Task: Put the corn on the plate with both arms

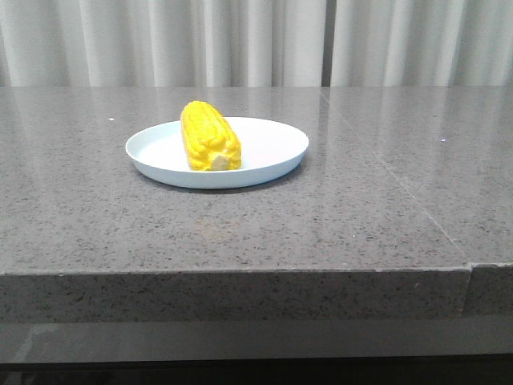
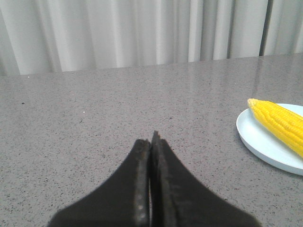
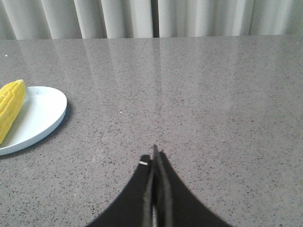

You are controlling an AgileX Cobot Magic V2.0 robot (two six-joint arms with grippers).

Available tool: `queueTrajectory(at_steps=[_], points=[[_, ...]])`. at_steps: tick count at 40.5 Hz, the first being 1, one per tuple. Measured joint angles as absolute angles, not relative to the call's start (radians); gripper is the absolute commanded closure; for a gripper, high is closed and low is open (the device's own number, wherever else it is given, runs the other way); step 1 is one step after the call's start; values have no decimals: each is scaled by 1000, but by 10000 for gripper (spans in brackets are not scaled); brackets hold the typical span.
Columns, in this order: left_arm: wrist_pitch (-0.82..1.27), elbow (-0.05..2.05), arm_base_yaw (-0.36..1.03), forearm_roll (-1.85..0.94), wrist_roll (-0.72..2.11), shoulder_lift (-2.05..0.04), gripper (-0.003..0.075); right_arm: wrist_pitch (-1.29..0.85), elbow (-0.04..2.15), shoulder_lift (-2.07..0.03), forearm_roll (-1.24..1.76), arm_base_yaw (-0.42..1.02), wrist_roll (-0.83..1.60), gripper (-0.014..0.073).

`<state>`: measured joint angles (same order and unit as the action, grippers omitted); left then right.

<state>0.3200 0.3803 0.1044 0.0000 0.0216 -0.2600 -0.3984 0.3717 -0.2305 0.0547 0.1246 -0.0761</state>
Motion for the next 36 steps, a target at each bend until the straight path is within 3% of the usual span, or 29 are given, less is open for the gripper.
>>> queueTrajectory(at_steps=[27,36], points=[[316,376,104,0,22,-257,741,-398,370,-230,53,125,-76,715],[314,282,104,0,22,-133,741,-398,370,-230,53,125,-76,715]])
